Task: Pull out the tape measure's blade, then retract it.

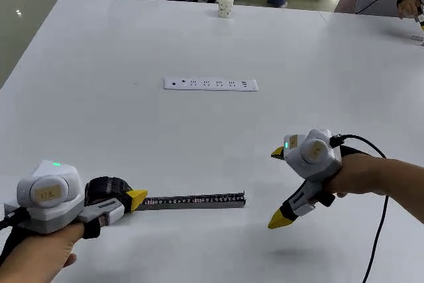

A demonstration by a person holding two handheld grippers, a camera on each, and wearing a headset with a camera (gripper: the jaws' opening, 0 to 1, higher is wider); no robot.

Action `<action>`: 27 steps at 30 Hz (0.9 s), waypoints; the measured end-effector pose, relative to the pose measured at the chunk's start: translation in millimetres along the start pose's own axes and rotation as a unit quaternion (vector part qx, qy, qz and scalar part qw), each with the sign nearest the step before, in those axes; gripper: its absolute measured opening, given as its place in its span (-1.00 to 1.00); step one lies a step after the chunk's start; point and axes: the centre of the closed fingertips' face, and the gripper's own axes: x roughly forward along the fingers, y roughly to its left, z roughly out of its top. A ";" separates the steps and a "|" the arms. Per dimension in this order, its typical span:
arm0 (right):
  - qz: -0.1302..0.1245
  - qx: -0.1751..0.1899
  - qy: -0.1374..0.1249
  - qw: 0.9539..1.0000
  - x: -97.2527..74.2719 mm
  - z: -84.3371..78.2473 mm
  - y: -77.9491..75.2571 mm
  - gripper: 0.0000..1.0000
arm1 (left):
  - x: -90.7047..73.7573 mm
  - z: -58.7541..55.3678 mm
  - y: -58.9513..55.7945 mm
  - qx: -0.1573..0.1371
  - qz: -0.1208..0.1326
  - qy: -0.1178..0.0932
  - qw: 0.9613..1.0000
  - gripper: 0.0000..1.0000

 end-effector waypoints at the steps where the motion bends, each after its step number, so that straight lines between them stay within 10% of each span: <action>1: 0.001 -0.001 0.000 1.000 1.2 1.7 -1.1 0.98 | 0.4 0.3 1.1 -0.005 0.008 -0.003 1.000 0.98; 27: 0.039 -0.016 0.028 0.999 45.8 15.9 -12.4 0.85 | 27.3 -5.8 2.5 -0.053 0.064 -0.046 0.995 0.98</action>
